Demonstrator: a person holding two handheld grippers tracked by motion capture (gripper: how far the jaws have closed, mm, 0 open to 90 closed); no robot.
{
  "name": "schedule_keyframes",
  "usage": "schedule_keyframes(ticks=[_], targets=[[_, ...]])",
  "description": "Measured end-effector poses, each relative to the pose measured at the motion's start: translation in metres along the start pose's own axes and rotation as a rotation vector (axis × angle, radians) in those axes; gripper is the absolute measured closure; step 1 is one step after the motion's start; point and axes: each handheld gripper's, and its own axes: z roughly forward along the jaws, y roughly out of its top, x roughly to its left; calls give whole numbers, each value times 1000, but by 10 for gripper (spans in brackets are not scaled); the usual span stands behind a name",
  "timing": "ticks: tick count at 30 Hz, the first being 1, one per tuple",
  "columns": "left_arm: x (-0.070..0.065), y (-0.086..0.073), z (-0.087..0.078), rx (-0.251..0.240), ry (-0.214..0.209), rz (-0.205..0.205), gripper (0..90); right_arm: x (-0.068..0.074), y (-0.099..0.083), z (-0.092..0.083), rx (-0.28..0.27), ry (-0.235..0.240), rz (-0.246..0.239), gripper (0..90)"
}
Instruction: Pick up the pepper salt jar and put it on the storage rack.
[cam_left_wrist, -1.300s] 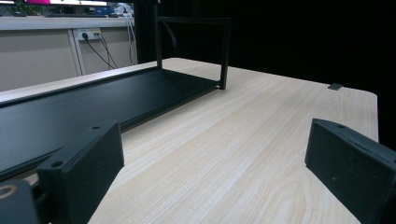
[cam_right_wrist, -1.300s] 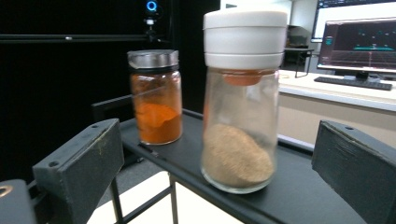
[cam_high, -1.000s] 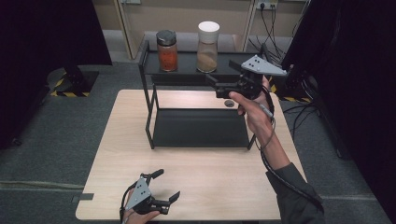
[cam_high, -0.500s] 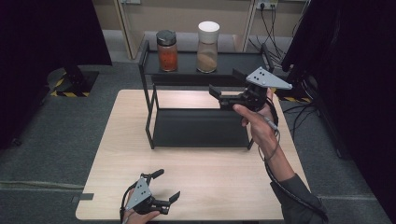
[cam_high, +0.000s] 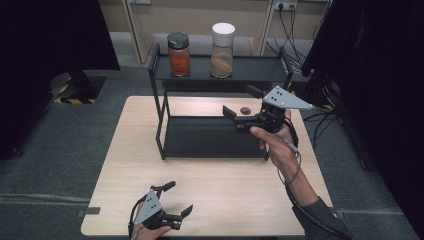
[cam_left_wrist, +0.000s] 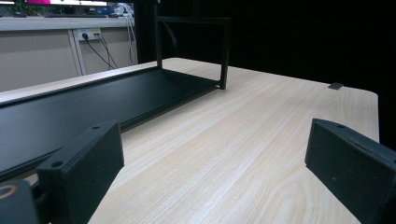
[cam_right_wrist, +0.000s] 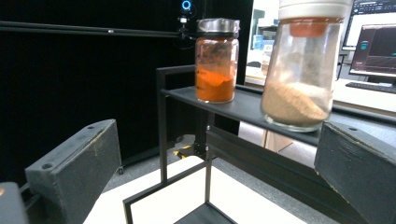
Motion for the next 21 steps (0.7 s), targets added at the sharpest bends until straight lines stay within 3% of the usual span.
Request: schedule_keyframes(ticks=[21], targets=[[0, 0, 0, 1, 2, 2, 38, 10, -45, -17, 23, 69, 22, 4]])
